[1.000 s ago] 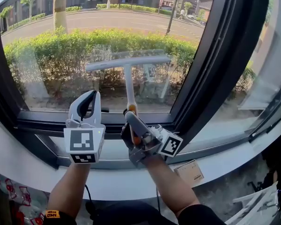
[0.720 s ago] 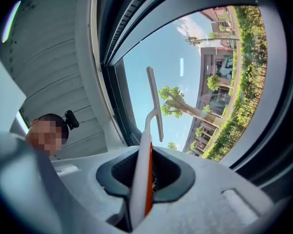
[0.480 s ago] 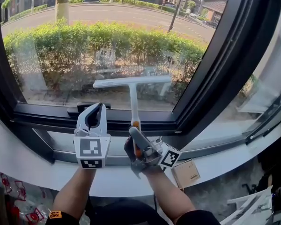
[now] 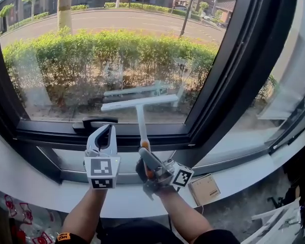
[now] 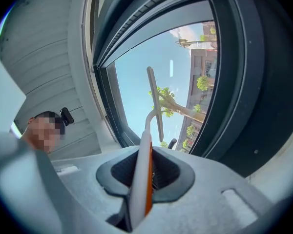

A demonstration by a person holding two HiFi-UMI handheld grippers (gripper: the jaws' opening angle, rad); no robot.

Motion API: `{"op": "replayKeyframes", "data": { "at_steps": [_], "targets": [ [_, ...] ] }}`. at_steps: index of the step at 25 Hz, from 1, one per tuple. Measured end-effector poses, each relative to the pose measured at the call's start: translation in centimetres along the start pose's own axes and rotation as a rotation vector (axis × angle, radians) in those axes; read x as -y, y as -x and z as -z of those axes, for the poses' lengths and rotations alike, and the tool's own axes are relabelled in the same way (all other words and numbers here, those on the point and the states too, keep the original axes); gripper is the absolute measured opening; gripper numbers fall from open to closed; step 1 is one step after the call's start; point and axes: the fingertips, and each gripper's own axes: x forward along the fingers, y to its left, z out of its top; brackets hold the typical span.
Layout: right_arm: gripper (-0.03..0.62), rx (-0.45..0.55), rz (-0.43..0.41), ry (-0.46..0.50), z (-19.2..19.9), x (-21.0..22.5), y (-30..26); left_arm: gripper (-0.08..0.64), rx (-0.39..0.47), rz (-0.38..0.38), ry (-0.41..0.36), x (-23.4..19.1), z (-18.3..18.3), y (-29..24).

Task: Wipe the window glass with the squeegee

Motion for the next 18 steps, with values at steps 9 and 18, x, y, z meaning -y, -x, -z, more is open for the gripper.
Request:
{"op": "replayKeyframes", "data": {
  "at_steps": [9,18],
  "targets": [
    [0.044,0.019,-0.078,0.068,-4.1,-3.2,-1.5,0.017,0.099,-0.009,-0.053,-0.7,-5.7,-0.2],
    [0.044,0.061,-0.221,0.224,-13.0,-10.6,-6.0,0.017,0.283,-0.011,-0.106,-0.2,-16.7,-0.3]
  ]
}}
